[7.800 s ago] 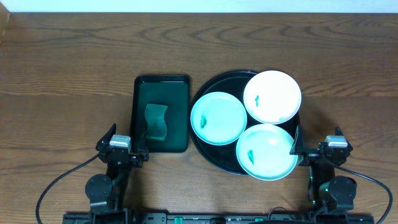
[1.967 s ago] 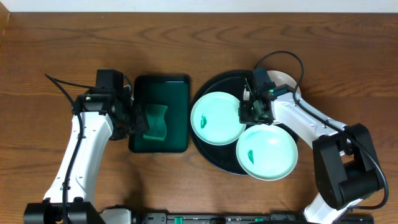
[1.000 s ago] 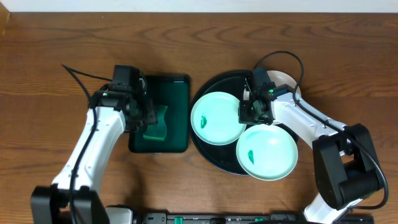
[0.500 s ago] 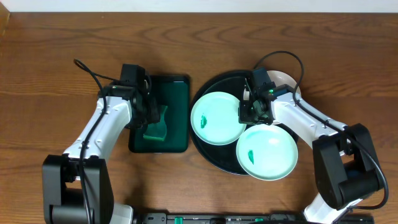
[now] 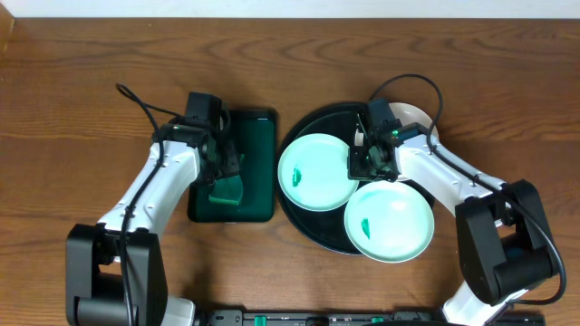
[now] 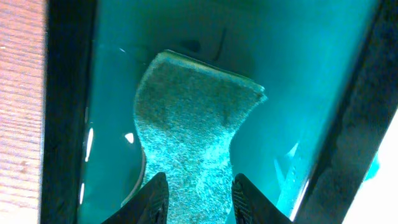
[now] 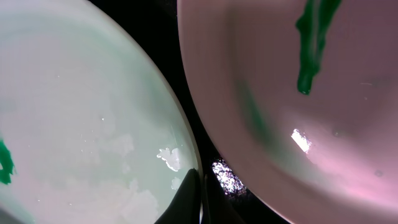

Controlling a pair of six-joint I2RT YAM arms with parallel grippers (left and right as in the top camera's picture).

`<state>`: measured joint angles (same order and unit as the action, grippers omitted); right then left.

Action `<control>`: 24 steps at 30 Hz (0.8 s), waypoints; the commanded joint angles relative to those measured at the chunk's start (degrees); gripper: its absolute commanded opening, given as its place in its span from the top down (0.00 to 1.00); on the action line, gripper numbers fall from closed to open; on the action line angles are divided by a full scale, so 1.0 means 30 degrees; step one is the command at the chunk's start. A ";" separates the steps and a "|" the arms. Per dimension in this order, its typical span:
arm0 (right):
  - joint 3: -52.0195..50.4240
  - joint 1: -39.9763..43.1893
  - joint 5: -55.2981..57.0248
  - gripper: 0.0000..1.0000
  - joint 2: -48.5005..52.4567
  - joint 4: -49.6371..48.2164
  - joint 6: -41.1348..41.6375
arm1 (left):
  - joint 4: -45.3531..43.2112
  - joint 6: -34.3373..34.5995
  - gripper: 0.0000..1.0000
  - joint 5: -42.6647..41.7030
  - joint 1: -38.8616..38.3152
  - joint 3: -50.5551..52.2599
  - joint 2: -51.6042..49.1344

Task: Clean dirty plates on tray and stack at the side
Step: 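Grasp the green sponge with the left gripper and lift it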

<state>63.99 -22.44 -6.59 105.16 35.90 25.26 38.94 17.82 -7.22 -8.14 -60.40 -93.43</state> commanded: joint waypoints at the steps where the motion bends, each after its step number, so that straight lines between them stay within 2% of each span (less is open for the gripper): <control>1: -0.0160 -0.0109 0.0255 0.99 0.0102 -0.0058 0.0138 | -0.0007 0.0459 0.64 0.0517 -0.0015 0.0117 -0.0262; 8: -0.0160 -0.0109 0.0255 0.99 0.0102 -0.0058 0.0138 | -0.0488 0.0452 0.59 0.0670 -0.0015 0.0546 -0.0291; 24: -0.0160 -0.0109 0.0255 0.99 0.0102 -0.0058 0.0138 | -0.2390 0.0452 0.58 0.0998 -0.0029 0.2062 -0.0299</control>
<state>63.99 -22.44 -6.59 105.16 35.90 25.26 32.05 18.46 -5.54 -8.16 -54.78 -93.54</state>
